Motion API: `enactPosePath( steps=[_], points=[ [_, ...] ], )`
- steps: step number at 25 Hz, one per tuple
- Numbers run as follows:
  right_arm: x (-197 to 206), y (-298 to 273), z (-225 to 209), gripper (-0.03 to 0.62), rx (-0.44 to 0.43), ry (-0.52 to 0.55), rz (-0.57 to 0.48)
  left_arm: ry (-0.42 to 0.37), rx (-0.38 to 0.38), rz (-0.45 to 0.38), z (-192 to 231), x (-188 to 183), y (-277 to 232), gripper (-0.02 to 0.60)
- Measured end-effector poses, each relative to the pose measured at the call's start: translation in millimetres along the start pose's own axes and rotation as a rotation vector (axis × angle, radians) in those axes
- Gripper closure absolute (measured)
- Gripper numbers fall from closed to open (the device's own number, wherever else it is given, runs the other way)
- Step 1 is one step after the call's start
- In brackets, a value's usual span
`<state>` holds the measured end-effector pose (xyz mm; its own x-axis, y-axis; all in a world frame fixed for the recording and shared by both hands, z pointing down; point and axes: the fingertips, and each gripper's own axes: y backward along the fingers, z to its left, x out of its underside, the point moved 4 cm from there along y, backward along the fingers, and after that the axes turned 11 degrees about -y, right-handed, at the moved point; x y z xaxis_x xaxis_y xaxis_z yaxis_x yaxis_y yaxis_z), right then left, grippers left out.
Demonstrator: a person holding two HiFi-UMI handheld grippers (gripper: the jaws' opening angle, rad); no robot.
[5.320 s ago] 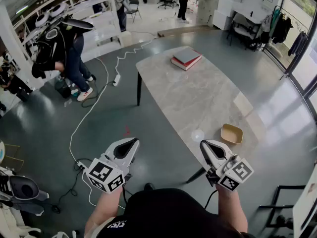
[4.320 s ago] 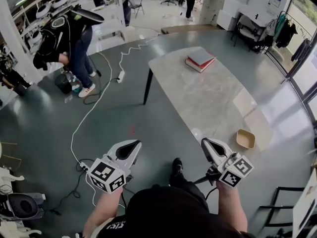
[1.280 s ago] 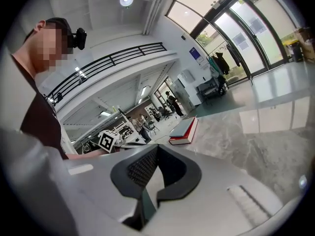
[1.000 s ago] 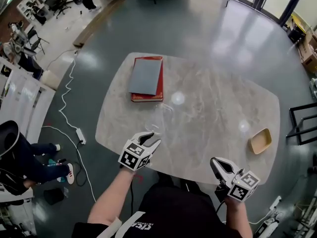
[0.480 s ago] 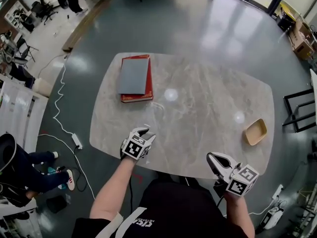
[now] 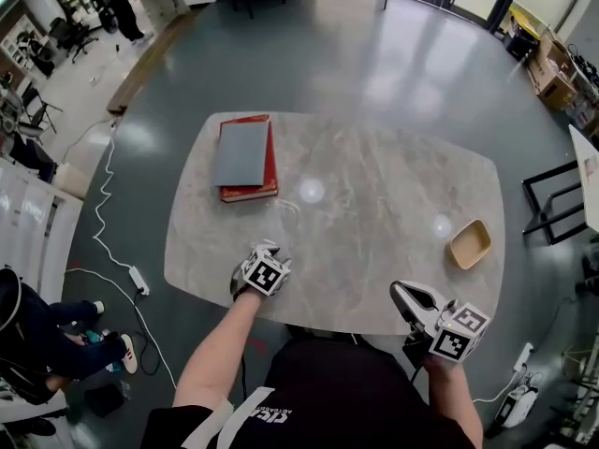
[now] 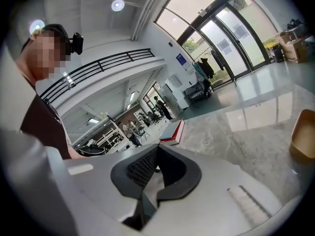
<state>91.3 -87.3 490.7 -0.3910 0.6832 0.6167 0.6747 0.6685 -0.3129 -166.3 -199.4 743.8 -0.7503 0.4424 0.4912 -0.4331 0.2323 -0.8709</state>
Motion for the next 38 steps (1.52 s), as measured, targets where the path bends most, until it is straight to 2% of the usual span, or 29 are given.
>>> enactPosePath(
  steps=[4,9,13,15,23,29,34,38],
  points=[
    [1.2,10.6,-5.6,0.592,0.014,-0.015,-0.015,-0.044,-0.041,0.014,-0.2,-1.1,-5.8,0.416],
    [3.6,17.0,-7.1,0.592,0.015,-0.02,-0.032,-0.137,-0.101,0.052,-5.4,-0.4,-9.2,0.427],
    [3.0,20.9,-4.8,0.592,0.005,-0.02,-0.038,-0.132,-0.115,0.046,-11.9,1.6,-4.2,0.472],
    [1.8,23.9,-4.9,0.592,0.006,-0.019,-0.04,-0.127,-0.108,0.04,-17.2,3.1,-1.5,0.505],
    [3.8,29.6,-10.4,0.592,0.006,-0.029,-0.034,-0.134,-0.1,0.031,-29.1,3.7,-0.5,0.503],
    [5.7,23.6,-7.3,0.592,-0.008,-0.028,-0.013,-0.174,-0.094,0.056,-32.8,4.8,-3.1,0.503],
    [3.5,18.4,-8.9,0.592,-0.013,-0.027,-0.004,-0.16,-0.024,0.08,-32.4,6.8,-10.8,0.508],
    [1.8,11.6,-6.2,0.592,-0.024,-0.024,-0.001,-0.198,0.001,0.1,-32.3,7.0,-11.1,0.508]
  ],
)
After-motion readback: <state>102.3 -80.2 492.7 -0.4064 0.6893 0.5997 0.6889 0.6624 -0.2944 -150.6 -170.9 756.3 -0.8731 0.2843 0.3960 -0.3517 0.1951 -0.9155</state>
